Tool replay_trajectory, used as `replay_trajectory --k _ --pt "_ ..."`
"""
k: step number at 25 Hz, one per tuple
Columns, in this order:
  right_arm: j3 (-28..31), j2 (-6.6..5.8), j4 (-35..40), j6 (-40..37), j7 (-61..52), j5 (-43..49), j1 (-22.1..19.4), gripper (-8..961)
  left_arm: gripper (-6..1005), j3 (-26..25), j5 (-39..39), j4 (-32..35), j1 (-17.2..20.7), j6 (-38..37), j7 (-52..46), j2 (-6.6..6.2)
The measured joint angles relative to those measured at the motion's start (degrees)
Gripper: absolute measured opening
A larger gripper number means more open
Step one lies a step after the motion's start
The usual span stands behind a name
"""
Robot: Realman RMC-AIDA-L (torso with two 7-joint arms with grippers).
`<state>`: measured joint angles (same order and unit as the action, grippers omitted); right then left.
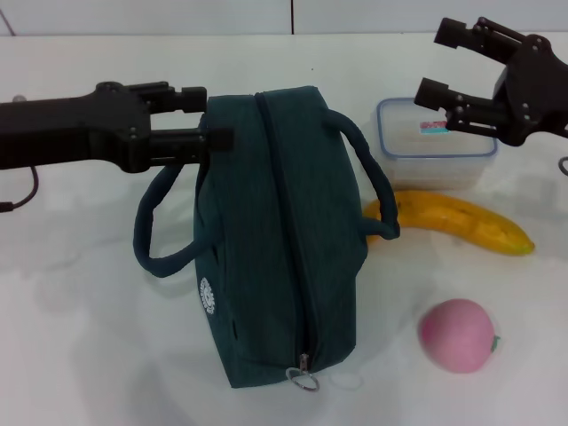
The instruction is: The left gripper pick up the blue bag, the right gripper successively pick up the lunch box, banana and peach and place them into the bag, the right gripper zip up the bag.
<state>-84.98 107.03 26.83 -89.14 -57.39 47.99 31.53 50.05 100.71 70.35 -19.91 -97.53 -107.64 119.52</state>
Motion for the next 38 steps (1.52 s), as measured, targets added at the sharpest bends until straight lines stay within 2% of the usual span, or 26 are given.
replay_trajectory --k 5,12,17,28,30,32,35,38 --pt "-0.10 0.67 0.13 1.06 -0.17 1.06 1.95 817 760 0.04 -0.04 0.22 2.18 0.71 -0.53 0.17" --pt "-0.04 1.52 0.64 3.57 -0.44 1.87 2.63 816 759 0.58 0.59 -0.94 2.74 2.75 -0.58 0.34" --pt "-0.01 1.83 0.72 4.10 -0.44 1.97 2.77 815 760 2.18 0.74 -1.83 2.17 2.97 -1.30 0.24" --pt "-0.01 2.08 0.68 4.62 -0.14 2.03 2.24 813 759 3.51 3.64 -2.38 -0.35 4.31 -10.47 0.12" --pt "-0.01 2.07 0.65 4.81 -0.09 2.03 2.23 813 759 4.90 5.41 -2.41 -0.68 6.53 -11.85 0.20" --pt "-0.01 2.06 0.63 5.02 -0.04 2.03 2.21 812 759 8.96 8.16 -2.42 -0.88 11.87 -14.51 0.15" --pt "-0.01 2.05 0.61 5.53 -0.02 2.03 2.22 812 759 11.96 9.52 -2.50 -1.37 14.75 -16.24 0.04" --pt "-0.01 2.04 0.58 6.60 0.00 2.04 2.21 811 760 12.38 9.70 -3.37 -2.36 15.39 -16.54 -0.06"
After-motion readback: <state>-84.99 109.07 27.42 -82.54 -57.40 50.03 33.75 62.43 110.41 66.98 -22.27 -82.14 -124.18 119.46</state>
